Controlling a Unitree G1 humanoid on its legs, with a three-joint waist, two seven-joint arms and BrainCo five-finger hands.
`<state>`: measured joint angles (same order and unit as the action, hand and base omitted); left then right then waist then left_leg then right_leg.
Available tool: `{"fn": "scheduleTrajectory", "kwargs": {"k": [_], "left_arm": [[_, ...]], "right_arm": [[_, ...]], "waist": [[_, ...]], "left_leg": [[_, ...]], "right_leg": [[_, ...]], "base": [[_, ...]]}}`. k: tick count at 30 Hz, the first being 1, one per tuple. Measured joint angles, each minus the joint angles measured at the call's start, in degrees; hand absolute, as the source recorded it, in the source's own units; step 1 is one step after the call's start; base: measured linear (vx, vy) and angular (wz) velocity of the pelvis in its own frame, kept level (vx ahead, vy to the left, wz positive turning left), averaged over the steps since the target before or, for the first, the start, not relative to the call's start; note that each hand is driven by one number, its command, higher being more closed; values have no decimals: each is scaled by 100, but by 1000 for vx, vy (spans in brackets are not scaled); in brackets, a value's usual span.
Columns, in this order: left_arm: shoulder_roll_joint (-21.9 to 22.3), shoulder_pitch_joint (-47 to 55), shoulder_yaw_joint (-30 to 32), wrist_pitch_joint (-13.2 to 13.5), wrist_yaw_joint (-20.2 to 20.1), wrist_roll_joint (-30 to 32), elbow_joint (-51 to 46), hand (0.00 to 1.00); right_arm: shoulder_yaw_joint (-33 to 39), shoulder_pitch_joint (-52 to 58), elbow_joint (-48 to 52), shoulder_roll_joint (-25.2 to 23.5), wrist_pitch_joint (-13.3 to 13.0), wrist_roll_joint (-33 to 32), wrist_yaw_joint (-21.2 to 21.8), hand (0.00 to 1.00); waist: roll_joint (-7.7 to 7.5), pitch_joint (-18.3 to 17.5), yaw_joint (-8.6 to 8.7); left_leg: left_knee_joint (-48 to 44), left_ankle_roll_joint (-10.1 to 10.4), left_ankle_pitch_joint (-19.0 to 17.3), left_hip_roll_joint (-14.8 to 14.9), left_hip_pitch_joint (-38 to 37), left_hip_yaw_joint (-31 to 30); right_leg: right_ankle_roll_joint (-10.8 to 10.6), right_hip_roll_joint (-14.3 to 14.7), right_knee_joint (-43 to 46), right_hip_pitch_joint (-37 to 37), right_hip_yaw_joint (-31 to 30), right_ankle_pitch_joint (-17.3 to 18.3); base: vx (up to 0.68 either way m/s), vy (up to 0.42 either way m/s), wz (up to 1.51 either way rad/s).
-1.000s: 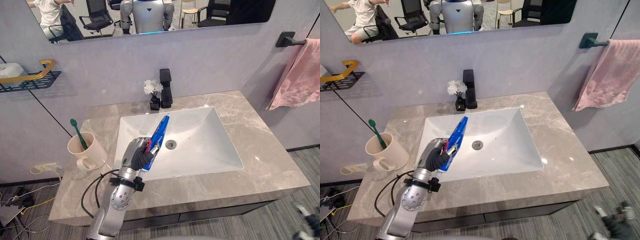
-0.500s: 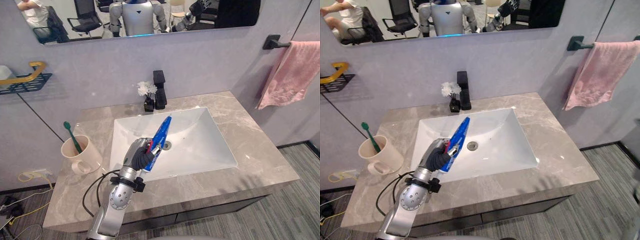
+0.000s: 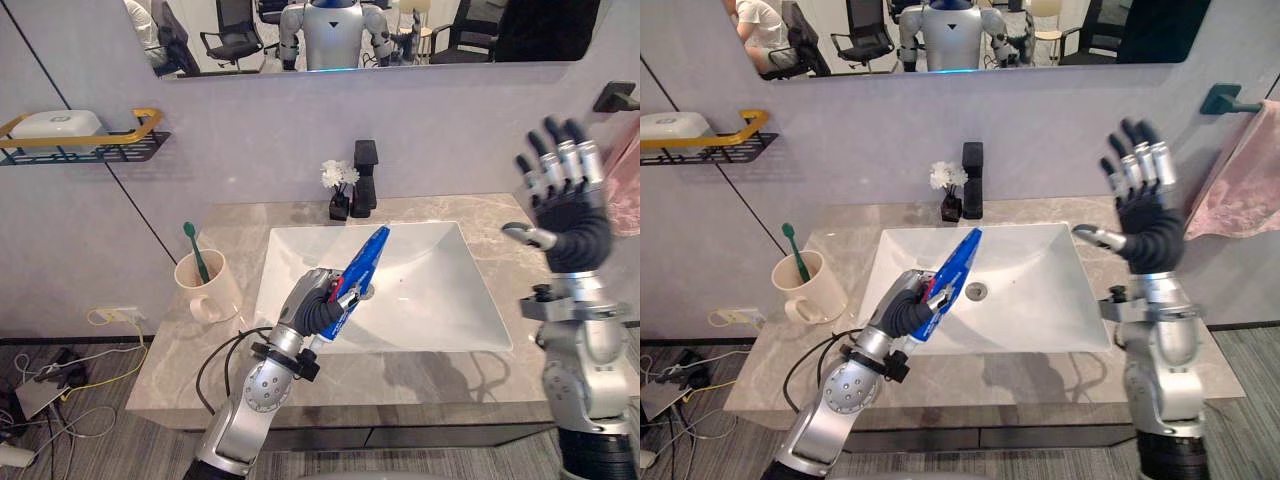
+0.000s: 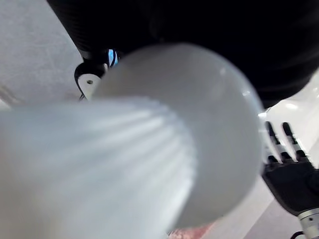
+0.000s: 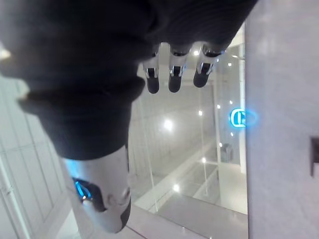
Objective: Organize washtable
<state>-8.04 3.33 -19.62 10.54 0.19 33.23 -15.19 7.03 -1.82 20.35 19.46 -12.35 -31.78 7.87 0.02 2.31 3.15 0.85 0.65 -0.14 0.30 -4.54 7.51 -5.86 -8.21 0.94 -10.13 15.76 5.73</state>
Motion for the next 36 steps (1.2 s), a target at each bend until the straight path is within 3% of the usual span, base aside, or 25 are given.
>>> {"fn": "scheduleTrajectory", "kwargs": {"k": [4,15,24,36], "left_arm": [[27,-228,-52,-9,158,5,1,100],[114,-232,-66,-42,463,8,2,100],[144,-250,-372,-71,529,-4,2,100],[263,-484,-734,-73,540,-241,108,100]], "right_arm": [[-507,9,-247,-569,159,-96,54,0],[-1151,232,-692,-1171,258,-426,56,0],[-1639,230,-1076,-1350,294,-1123,67,0],[-2111,118,-1355,-1405,381,-1551,83,0]], "waist": [[-33,26,-83],[-140,130,-106],[-146,137,-113],[-176,208,-233]], "left_leg": [[252,-40,173,-56,-31,-117],[437,-87,260,-144,-176,-151],[444,-81,275,-151,-172,-220],[455,-88,359,-162,-153,-317]], "right_leg": [[-33,-28,1,19,132,-20],[-38,-101,-5,-51,166,-22],[-38,-101,-12,-81,265,-22],[-37,-103,-4,-109,362,-22]], "base": [[-39,9,16],[-6,2,2],[-2,-6,4],[-22,-7,4]]}}
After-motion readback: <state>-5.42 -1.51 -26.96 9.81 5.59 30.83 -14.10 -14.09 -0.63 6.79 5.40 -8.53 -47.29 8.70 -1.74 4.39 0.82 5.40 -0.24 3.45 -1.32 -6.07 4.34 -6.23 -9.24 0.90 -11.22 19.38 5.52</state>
